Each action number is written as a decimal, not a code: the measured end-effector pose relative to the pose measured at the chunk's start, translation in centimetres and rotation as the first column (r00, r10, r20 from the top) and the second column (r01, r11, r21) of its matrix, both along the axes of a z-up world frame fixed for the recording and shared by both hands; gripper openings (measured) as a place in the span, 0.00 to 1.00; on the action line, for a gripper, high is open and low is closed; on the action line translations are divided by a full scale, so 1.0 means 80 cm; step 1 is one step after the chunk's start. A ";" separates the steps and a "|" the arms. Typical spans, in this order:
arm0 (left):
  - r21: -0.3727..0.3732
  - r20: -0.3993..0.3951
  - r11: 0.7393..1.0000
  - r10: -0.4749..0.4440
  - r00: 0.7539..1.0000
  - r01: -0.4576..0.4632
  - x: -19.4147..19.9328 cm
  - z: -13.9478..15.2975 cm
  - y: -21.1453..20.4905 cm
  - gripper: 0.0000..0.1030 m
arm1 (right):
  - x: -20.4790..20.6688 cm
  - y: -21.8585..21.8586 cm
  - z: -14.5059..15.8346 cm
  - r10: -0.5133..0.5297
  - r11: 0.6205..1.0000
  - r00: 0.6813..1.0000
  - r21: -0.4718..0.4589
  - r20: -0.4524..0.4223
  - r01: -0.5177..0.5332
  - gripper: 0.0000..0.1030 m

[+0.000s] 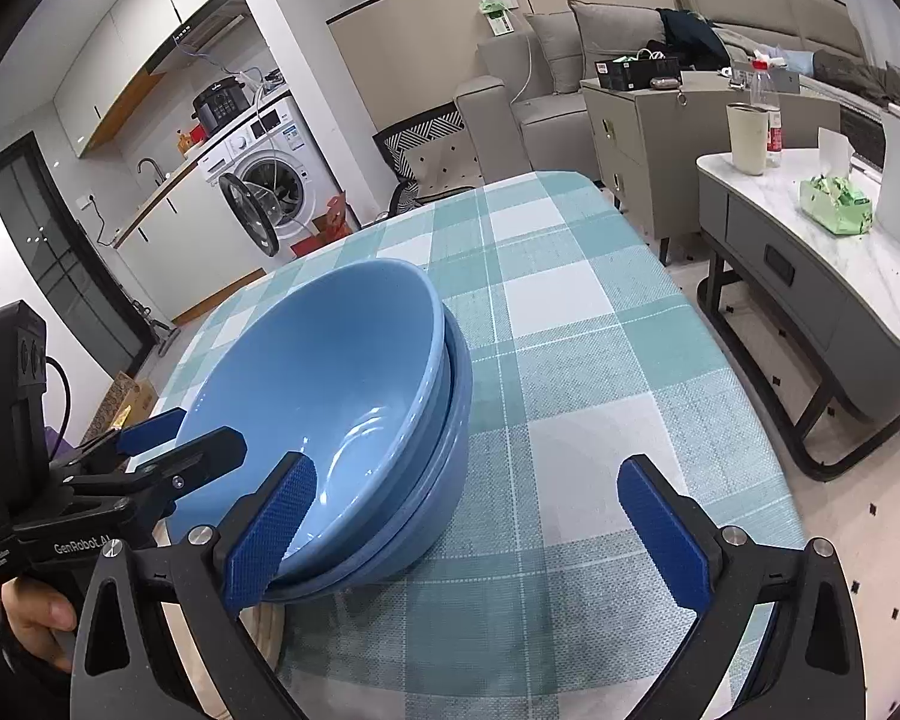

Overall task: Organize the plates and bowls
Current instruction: 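Close both grippers on the rim of the stacked bowls, then lift the stacked bowls with both grippers over the beige plates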

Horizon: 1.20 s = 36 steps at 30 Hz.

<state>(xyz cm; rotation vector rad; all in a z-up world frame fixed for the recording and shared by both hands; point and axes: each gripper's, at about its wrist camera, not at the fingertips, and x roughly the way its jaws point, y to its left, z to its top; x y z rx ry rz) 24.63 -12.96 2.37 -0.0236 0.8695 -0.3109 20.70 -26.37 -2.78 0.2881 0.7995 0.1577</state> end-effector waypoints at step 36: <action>-0.044 -0.042 0.999 -0.024 0.999 0.022 0.005 -0.007 -0.010 0.47 | -0.004 0.035 -0.002 0.120 0.992 0.992 0.033 0.025 -0.121 0.61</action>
